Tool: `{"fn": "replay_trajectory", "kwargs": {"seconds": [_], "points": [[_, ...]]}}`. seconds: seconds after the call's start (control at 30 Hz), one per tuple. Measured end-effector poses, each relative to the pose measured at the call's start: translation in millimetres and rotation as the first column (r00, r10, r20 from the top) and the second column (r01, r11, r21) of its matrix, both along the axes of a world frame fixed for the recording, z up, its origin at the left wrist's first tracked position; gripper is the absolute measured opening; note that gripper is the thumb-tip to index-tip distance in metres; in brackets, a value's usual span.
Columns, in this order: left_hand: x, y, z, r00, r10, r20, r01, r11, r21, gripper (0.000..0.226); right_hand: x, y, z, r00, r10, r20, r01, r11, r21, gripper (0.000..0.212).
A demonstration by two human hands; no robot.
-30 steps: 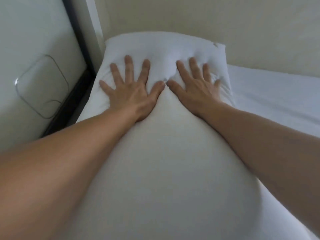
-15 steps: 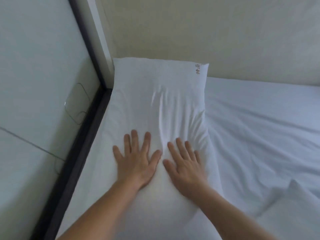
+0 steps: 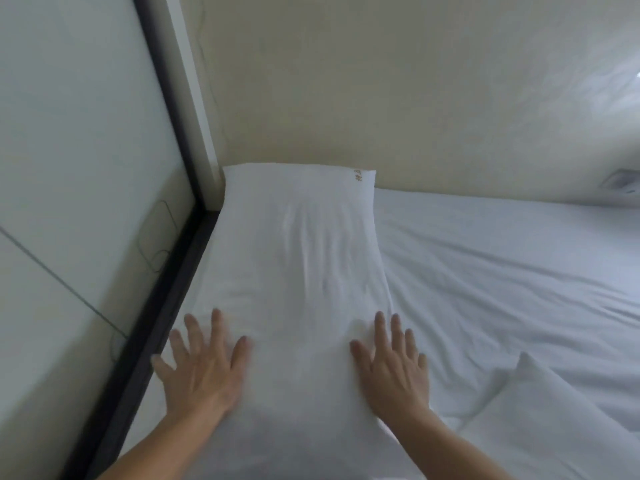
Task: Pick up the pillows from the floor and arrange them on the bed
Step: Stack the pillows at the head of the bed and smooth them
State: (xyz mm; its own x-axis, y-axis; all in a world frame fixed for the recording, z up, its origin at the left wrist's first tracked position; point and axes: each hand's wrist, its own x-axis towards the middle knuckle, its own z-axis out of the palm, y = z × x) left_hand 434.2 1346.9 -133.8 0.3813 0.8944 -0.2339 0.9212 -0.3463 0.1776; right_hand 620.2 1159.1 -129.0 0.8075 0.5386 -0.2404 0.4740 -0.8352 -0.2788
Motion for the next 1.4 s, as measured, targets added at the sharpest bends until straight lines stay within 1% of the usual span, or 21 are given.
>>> {"fn": "replay_trajectory", "kwargs": {"seconds": [0.07,0.1,0.13,0.17,0.23,0.27,0.3,0.33,0.4,0.47,0.57,0.67,0.73,0.8,0.87,0.97,1.07,1.13,1.2,1.33,1.4], "points": [[36,-8,12,0.970,-0.187,0.158,0.168,0.978,0.127,0.075,-11,35,14,0.972,0.214,0.092,-0.228,0.957,0.177,0.072],[50,-12,14,0.947,-0.270,0.176,0.242,0.956,0.164,0.070,-16,48,14,0.946,0.309,0.095,-0.321,0.931,0.174,0.071],[56,-14,9,0.941,-0.302,0.150,0.282,0.949,0.144,0.068,-16,53,9,0.932,0.355,0.067,-0.361,0.923,0.130,0.069],[49,-12,-2,0.962,-0.264,0.074,0.260,0.964,0.051,0.070,-9,49,1,0.945,0.327,0.009,-0.327,0.943,0.058,0.068],[10,-2,-22,0.993,-0.019,-0.115,0.005,0.992,-0.127,0.080,12,20,-9,0.991,0.043,-0.126,-0.054,0.995,-0.089,0.070],[-13,2,-25,0.979,0.105,-0.175,-0.130,0.982,-0.137,0.087,20,0,-11,0.983,-0.096,-0.154,0.076,0.989,-0.131,0.072],[-30,1,-21,0.961,0.187,-0.204,-0.214,0.970,-0.116,0.094,23,-19,-9,0.979,-0.146,-0.142,0.125,0.981,-0.146,0.072],[-38,0,-13,0.955,0.226,-0.192,-0.242,0.968,-0.066,0.094,21,-30,-4,0.988,-0.119,-0.097,0.106,0.985,-0.134,0.071],[-27,-10,4,0.989,0.135,-0.067,-0.130,0.989,0.074,0.080,8,-36,9,0.999,0.031,-0.011,-0.031,0.998,-0.051,0.069],[2,-35,24,0.992,-0.071,0.100,0.056,0.988,0.143,0.066,-10,-38,22,0.989,0.143,0.029,-0.143,0.990,-0.008,0.067],[39,-97,48,0.868,-0.357,0.345,0.310,0.933,0.185,0.049,-32,-56,40,0.985,0.164,0.048,-0.164,0.986,0.003,0.065],[41,-182,56,0.747,-0.485,0.456,0.487,0.865,0.121,0.040,-46,-111,49,0.994,0.098,0.049,-0.096,0.995,-0.036,0.062],[30,-242,54,0.727,-0.531,0.435,0.585,0.811,0.010,0.045,-50,-170,54,0.998,0.037,0.056,-0.031,0.995,-0.094,0.063],[21,-299,47,0.755,-0.561,0.339,0.627,0.769,-0.122,0.064,-46,-237,61,0.996,-0.025,0.090,0.040,0.985,-0.168,0.066],[18,-351,38,0.794,-0.564,0.226,0.607,0.752,-0.255,0.087,-37,-302,64,0.996,-0.027,0.084,0.046,0.972,-0.230,0.071],[17,-410,27,0.807,-0.577,0.127,0.584,0.747,-0.316,0.107,-30,-373,56,0.991,0.131,0.019,-0.121,0.954,-0.273,0.079],[6,-428,12,0.856,-0.515,0.034,0.508,0.829,-0.236,0.115,-19,-389,37,0.942,0.329,0.062,-0.311,0.929,-0.201,0.081],[-3,-433,-1,0.887,-0.461,0.019,0.458,0.874,-0.165,0.115,-11,-381,23,0.883,0.459,0.097,-0.444,0.885,-0.144,0.080],[-4,-441,-19,0.894,-0.446,0.045,0.448,0.886,-0.116,0.110,-7,-376,2,0.838,0.525,0.150,-0.511,0.850,-0.124,0.075],[11,-449,-57,0.866,-0.480,0.144,0.480,0.877,0.037,0.084,-2,-377,-50,0.802,0.512,0.307,-0.519,0.852,-0.063,0.048],[22,-445,-66,0.869,-0.473,0.144,0.469,0.881,0.065,0.065,1,-370,-66,0.789,0.506,0.348,-0.511,0.855,-0.086,0.039]]}}
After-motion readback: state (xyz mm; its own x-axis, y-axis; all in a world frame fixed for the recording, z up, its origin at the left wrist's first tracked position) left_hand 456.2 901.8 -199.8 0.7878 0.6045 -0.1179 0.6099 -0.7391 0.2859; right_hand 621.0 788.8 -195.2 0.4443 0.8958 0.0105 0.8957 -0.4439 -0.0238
